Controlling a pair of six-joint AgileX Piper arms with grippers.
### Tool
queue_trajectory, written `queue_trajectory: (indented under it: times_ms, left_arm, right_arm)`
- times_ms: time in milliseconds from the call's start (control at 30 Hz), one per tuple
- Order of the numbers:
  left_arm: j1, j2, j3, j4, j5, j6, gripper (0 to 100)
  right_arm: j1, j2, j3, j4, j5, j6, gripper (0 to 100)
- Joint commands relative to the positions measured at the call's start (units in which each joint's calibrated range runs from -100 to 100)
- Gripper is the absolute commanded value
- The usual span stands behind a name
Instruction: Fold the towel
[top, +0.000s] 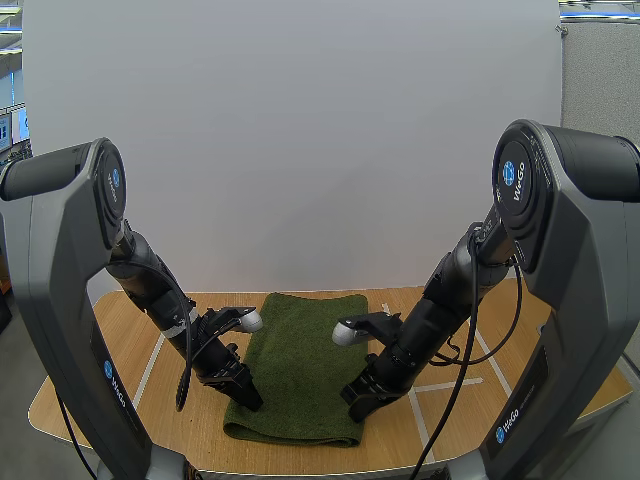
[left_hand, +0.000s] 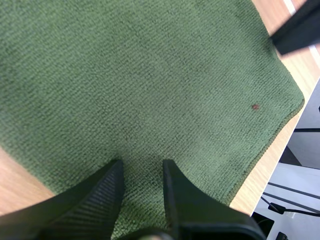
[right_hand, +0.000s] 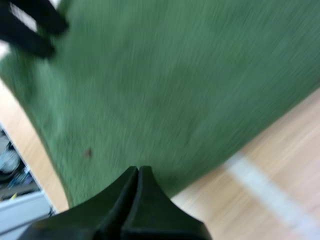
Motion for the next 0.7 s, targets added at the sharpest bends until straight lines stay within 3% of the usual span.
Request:
queue_trajectory:
  times_ms: [0, 167, 400, 667]
  left_arm:
    - [0.04, -3.1, 1.3, -1.0, 1.5, 0.5, 45]
    - [0.04, -7.1, 1.3, -2.1, 8.2, 0.1, 39]
    - [0.04, -12.3, 1.3, -2.6, 8.6, -1.4, 33]
    - [0.04, -18.6, 1.3, -2.6, 8.6, -2.2, 24]
  right_arm:
    - [0.0, -4.2, -6.8, 4.7, -5.3, -0.4, 0]
    - [0.0, -1.1, -15.5, 4.9, -13.7, 1.9, 0]
    - [-0.1, 10.5, -29.6, 5.5, -18.9, 5.9, 0]
    - [-0.1, 18.6, -37.5, 5.3, -27.2, 7.6, 0]
